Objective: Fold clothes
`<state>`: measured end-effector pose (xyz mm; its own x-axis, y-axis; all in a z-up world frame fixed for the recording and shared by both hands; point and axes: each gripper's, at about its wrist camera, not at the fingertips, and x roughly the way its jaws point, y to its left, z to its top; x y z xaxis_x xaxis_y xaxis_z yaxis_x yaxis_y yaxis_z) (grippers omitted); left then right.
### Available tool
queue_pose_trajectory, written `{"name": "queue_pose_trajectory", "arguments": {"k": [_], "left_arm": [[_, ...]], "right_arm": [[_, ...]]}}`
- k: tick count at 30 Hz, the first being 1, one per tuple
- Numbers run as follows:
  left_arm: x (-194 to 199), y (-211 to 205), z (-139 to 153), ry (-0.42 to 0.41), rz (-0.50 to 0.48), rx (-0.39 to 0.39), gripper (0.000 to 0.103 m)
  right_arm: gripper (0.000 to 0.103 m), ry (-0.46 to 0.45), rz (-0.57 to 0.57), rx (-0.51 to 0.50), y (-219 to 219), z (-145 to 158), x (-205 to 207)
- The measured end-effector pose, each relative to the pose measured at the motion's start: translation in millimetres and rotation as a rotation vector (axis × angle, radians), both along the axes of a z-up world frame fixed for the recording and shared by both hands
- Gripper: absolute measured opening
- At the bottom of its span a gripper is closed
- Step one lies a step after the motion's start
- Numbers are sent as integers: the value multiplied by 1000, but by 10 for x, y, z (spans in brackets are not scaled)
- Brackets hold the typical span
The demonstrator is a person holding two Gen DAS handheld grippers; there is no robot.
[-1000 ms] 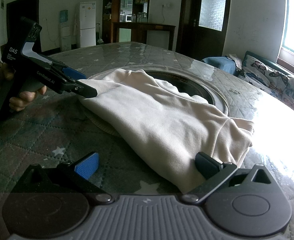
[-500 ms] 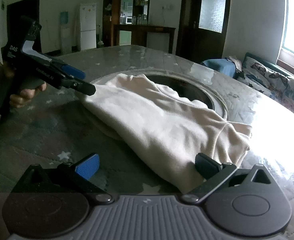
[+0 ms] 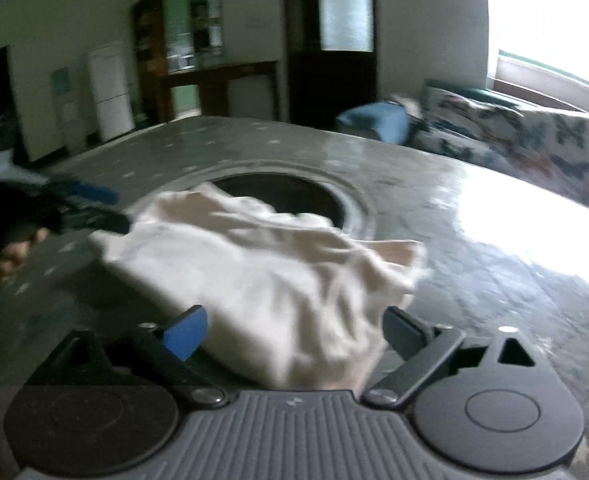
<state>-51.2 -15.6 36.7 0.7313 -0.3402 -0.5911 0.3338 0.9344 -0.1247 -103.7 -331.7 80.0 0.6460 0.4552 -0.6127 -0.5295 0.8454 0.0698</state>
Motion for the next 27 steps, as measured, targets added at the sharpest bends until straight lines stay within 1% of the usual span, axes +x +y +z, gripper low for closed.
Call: {"name": "queue_pose_trajectory", "arguments": {"k": [4, 7, 10, 16, 18, 20, 24, 25, 27], "left_arm": [[96, 0, 27, 8, 4, -15, 103], [178, -14, 31, 23, 0, -27, 102], [248, -49, -6, 47, -4, -20, 101], [349, -80, -99, 86, 3, -19, 92], [381, -68, -120, 101, 8, -32, 90], [413, -67, -140, 117, 10, -45, 85], [459, -79, -167, 135, 16, -48, 79], [465, -83, -175, 137, 17, -48, 76], [466, -95, -184, 135, 17, -46, 75]], "right_arm": [[86, 38, -68, 52, -147, -46, 205], [82, 50, -100, 56, -182, -77, 329], [77, 68, -126, 52, -188, -117, 437], [69, 110, -174, 61, -221, -173, 562], [67, 120, -177, 67, -225, -186, 582], [66, 129, -181, 71, -225, -197, 599], [60, 135, -190, 84, -214, -210, 609], [57, 134, -192, 85, -211, -212, 608], [57, 136, -195, 91, -207, -217, 606]]}}
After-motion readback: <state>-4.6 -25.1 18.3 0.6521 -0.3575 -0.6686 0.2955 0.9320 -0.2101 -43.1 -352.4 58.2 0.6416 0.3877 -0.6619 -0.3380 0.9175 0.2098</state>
